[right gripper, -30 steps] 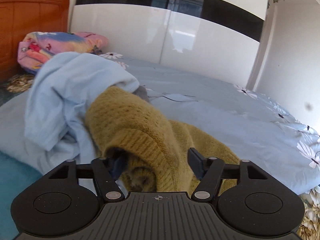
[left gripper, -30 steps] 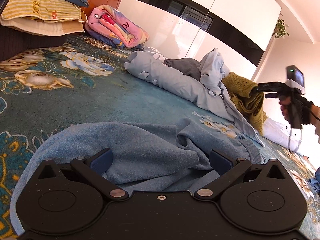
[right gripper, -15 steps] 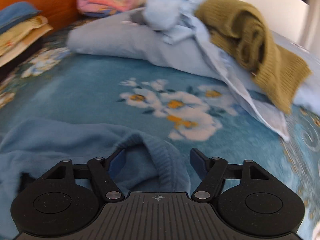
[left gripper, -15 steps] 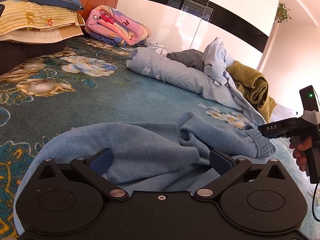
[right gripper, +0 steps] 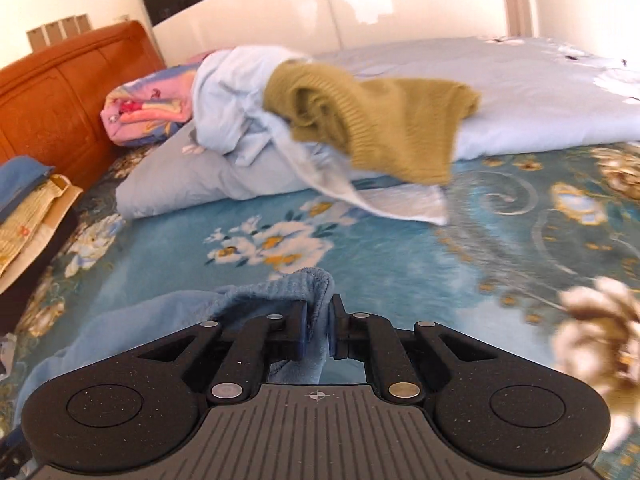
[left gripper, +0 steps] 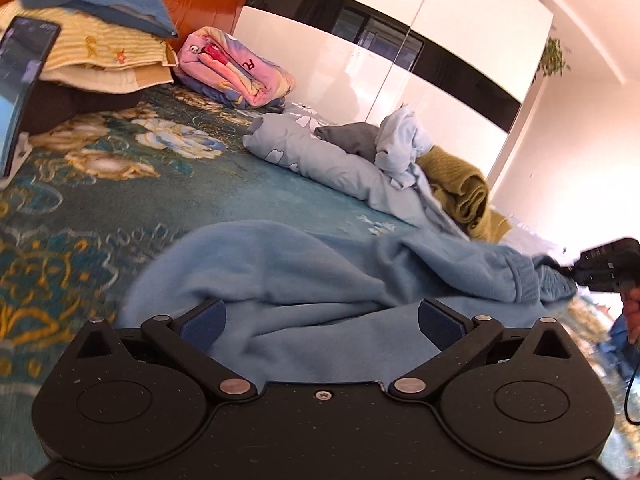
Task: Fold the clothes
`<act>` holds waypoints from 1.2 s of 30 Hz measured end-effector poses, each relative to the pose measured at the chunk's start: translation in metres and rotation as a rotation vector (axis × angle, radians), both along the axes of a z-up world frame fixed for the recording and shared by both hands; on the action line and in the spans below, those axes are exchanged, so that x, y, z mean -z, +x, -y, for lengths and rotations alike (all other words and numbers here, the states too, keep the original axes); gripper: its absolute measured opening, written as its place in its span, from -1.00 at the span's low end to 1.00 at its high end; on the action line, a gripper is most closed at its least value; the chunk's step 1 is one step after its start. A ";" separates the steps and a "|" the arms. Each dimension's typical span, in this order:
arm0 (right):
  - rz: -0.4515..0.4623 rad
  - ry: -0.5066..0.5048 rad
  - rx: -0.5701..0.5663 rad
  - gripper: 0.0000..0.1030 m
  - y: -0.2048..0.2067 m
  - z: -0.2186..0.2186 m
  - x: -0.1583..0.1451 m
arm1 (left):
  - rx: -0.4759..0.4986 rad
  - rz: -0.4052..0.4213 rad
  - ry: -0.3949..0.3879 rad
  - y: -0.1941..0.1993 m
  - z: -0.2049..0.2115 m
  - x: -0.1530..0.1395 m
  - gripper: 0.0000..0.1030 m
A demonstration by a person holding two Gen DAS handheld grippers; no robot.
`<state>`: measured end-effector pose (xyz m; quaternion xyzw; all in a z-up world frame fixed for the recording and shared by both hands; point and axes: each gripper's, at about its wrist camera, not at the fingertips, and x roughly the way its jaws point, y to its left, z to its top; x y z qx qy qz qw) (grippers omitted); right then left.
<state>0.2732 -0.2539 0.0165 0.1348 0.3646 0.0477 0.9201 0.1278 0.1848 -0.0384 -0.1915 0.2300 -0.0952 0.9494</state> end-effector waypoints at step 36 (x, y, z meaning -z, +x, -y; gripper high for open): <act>-0.074 -0.080 -0.227 -0.78 -0.084 -0.019 0.033 | 0.200 -0.166 0.244 0.095 0.081 -0.008 0.68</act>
